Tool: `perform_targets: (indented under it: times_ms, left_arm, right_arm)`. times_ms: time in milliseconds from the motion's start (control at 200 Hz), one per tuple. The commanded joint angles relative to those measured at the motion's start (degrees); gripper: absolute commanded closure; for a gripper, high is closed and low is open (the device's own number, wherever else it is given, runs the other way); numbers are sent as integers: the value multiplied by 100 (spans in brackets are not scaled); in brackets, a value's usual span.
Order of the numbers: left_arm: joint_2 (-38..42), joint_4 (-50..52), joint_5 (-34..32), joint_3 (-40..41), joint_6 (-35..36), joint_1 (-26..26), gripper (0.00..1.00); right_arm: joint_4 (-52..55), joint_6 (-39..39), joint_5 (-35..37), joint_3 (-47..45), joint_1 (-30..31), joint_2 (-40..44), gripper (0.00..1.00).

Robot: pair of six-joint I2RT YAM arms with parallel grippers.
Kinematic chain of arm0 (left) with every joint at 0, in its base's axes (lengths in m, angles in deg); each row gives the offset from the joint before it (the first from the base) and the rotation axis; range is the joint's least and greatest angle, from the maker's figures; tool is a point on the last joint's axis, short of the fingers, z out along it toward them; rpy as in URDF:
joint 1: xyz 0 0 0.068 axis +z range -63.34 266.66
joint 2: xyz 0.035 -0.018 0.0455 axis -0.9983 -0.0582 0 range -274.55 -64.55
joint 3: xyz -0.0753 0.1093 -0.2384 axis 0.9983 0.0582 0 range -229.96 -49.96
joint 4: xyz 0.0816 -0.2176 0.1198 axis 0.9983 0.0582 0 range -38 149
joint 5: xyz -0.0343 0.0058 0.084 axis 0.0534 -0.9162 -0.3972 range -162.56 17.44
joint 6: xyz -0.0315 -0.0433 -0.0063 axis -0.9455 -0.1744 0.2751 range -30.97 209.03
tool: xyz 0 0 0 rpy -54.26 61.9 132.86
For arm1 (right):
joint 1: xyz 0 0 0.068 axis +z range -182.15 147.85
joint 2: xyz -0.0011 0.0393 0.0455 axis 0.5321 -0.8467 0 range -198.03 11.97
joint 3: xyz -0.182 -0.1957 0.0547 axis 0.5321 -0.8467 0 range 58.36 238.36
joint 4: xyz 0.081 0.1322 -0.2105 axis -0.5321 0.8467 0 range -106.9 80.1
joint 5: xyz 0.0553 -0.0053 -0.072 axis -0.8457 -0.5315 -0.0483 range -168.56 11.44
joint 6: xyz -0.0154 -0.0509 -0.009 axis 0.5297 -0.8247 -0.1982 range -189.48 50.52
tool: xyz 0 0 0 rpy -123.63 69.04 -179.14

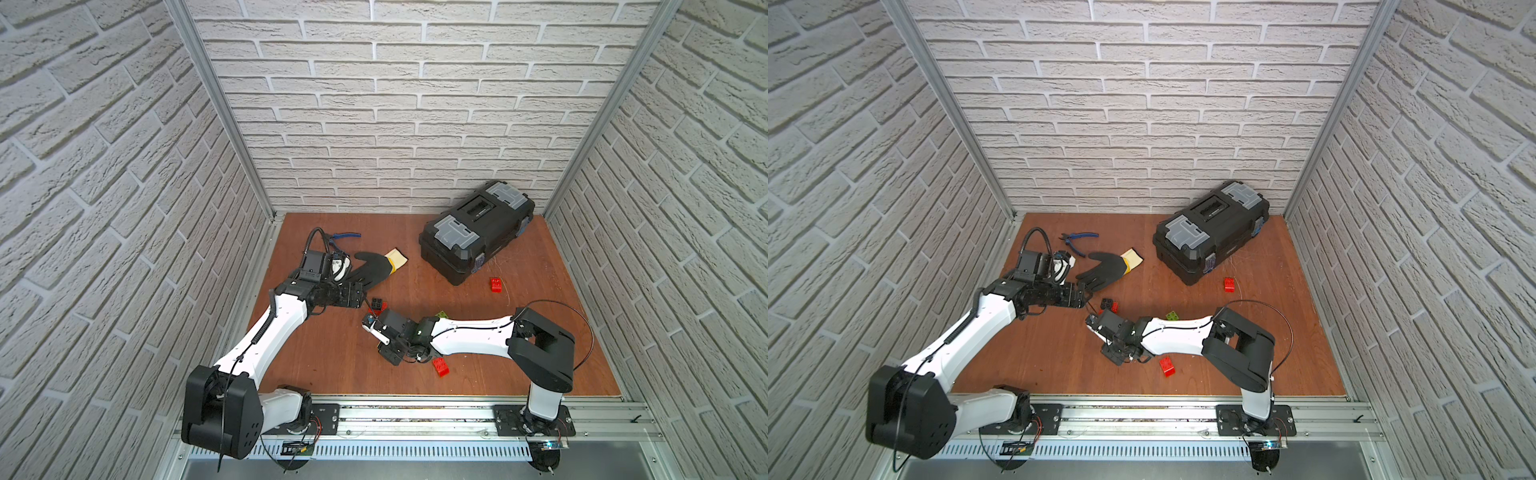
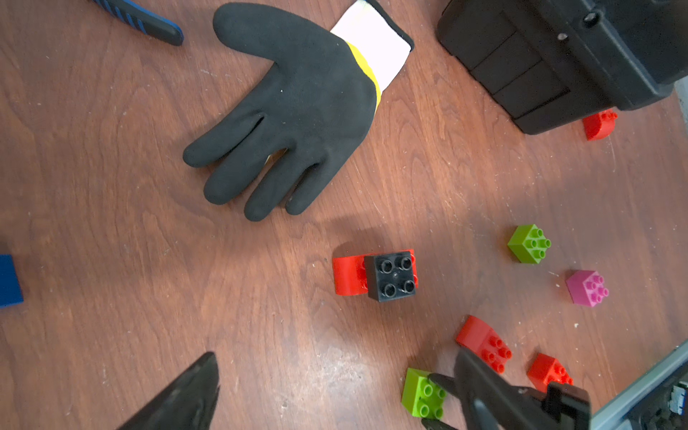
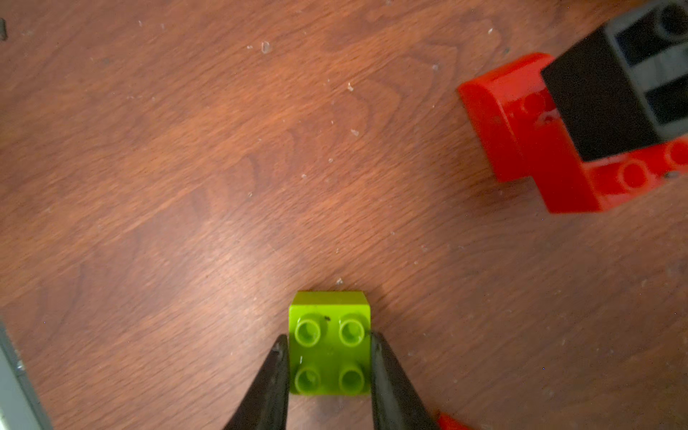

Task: Assemble the letter s with lego
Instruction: Move the lego brick at the center of the board.

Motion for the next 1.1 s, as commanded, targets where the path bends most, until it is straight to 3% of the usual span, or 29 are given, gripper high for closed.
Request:
perform_targets:
  times_ms: [0,180,485,1095]
  left_arm:
    - [42,-22,-65,95,140,34,2]
    - [95,28,-131,108,167,31,2]
    - [219,46,-237,109,173,62,2]
    - [54,18,-158,35,167,130,2]
  right_arm:
    - [217,-343,-119,157,49,17,71]
    - [676,-1226,-488,411,32,-103,70]
    - [1028,-3395,-1762,759,-507,-297,69]
    - [1195,-3637,-1951,1227,-698,-650,61]
